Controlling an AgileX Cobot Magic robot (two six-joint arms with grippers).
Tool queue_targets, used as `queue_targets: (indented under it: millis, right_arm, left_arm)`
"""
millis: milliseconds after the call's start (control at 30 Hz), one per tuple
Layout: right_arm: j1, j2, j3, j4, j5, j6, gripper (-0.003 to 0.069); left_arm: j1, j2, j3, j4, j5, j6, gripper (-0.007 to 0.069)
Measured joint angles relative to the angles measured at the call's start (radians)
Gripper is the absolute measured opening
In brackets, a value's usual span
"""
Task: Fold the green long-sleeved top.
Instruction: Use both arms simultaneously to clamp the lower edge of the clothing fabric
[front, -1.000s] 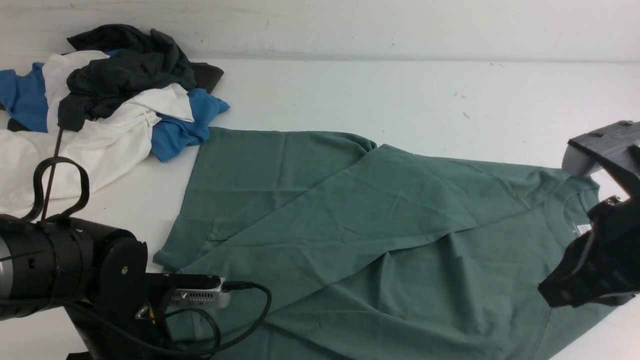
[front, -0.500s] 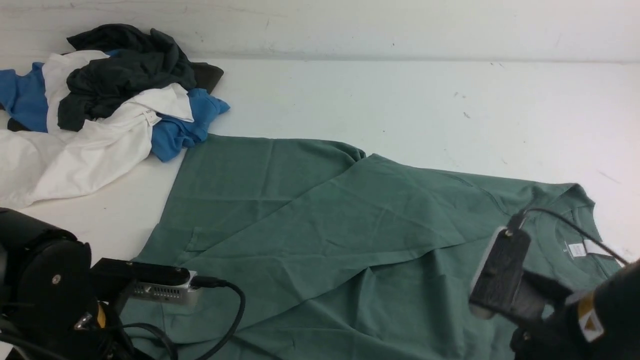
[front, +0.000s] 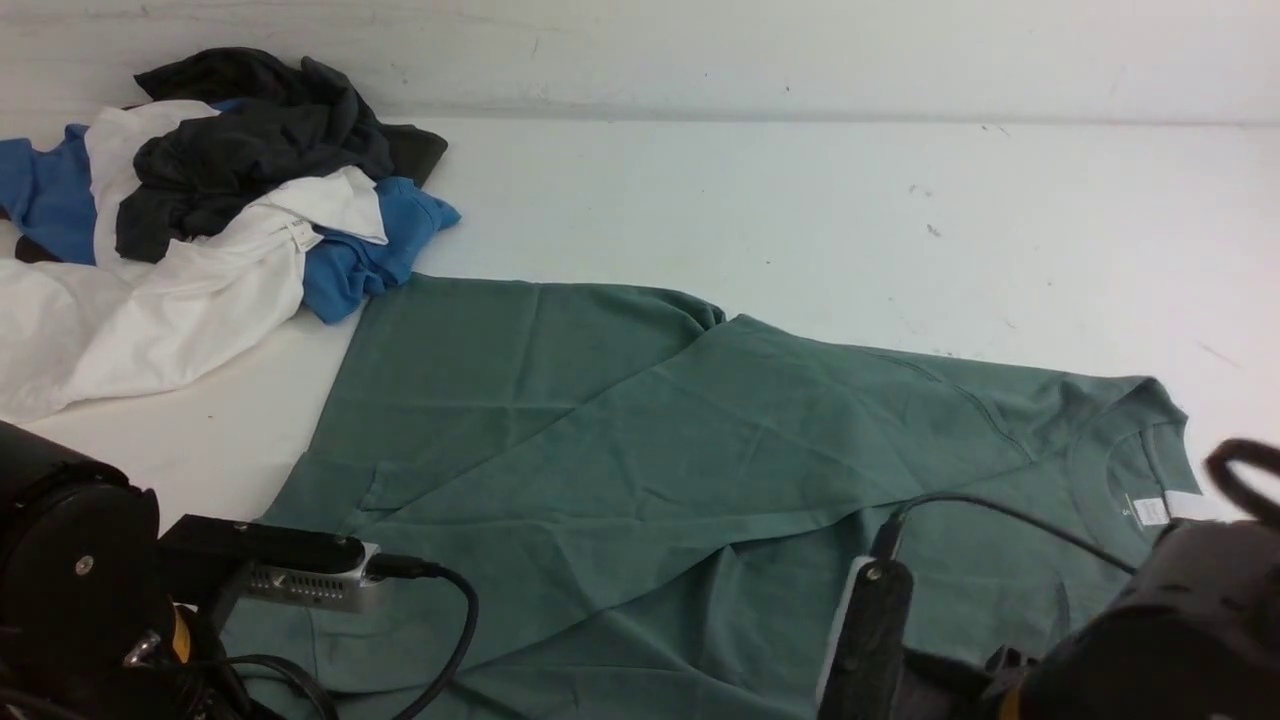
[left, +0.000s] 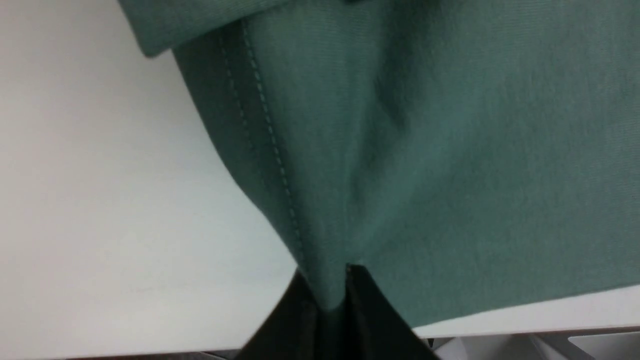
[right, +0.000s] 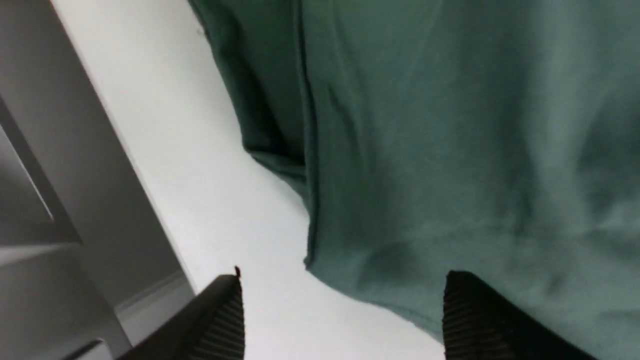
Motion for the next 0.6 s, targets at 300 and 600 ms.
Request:
queue_targets:
  millis: [300,600]
  right_arm:
    - [0.022,0.104,0.000,-0.056,-0.087,0.058,0.0307]
    - [0.029,0.060,0.000,-0.076,0.057,0.113,0.0015]
  left_arm:
    - [0.000,0.000,0.000,0.000,0.000,-0.006,0.0019]
    - [0.000,-0.127,-0.003,-0.027,0.082,-0.005,0.0019]
